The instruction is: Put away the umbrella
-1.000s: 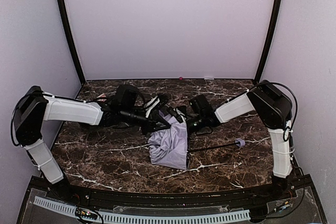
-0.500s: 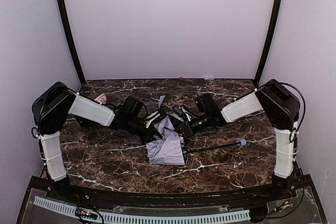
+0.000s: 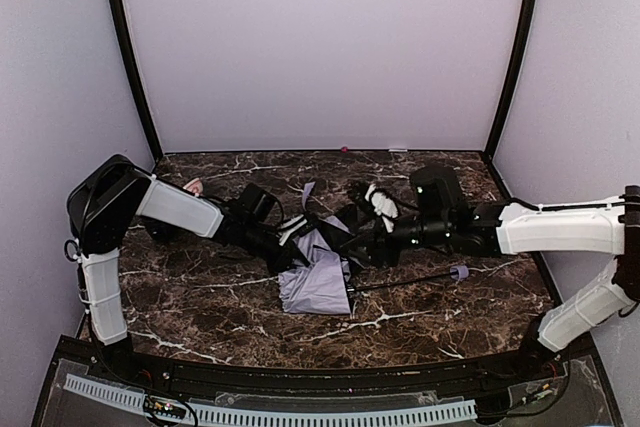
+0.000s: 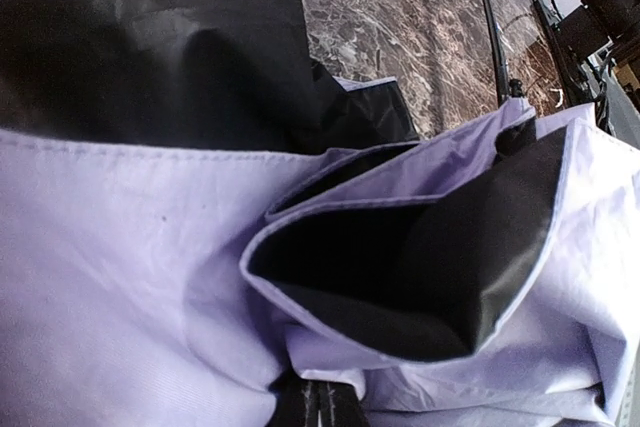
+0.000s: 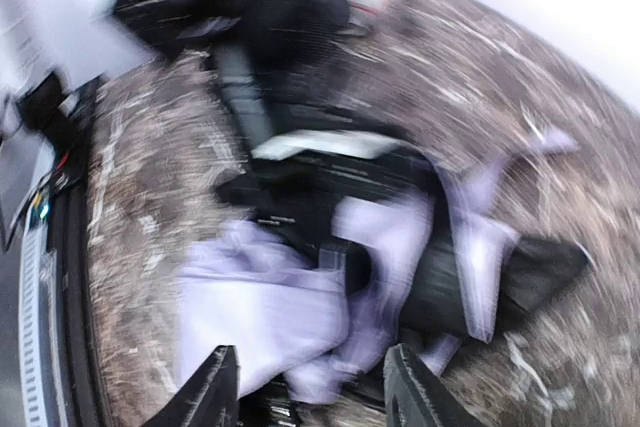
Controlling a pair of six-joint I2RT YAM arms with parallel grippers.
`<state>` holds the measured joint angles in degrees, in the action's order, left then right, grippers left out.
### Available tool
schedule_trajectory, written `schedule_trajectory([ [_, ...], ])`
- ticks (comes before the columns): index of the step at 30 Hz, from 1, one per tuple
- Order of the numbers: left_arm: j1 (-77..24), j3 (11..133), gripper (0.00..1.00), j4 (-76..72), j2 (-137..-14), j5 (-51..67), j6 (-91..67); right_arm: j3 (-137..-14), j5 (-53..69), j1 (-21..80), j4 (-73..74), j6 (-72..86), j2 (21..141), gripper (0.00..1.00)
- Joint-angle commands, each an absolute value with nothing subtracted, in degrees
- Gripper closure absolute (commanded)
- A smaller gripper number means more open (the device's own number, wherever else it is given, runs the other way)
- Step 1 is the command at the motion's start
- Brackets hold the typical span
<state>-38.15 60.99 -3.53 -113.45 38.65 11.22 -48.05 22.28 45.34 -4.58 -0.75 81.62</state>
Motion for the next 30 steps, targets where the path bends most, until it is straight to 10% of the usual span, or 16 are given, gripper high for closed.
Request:
schedule_trajectory([
  [1,-38.07,60.85,1.00,3.21,-115.66,36.17,12.74,-44.96,4.72,58.71,-1.11,-23.64,80.40,0.34],
  [4,-38.15,61.17,1.00,3.92,-115.46,36.15,12.90,-46.63,-3.92,65.97,0.05,-32.24,83.96,0.06],
  [16,-38.49,61.52,1.00,4.64,-115.22,36.28,14.03,-55.08,-18.79,71.38,-1.58,-46.96,99.23,0.03],
  [25,-39.66,61.77,1.00,5.49,-115.22,37.65,15.81,-60.21,-23.18,69.00,-1.81,-44.19,106.60,0.13],
  [30,-40.03,61.58,1.00,4.59,-114.42,41.55,15.67,-63.00,-17.07,67.51,4.98,-39.48,108.38,0.48],
])
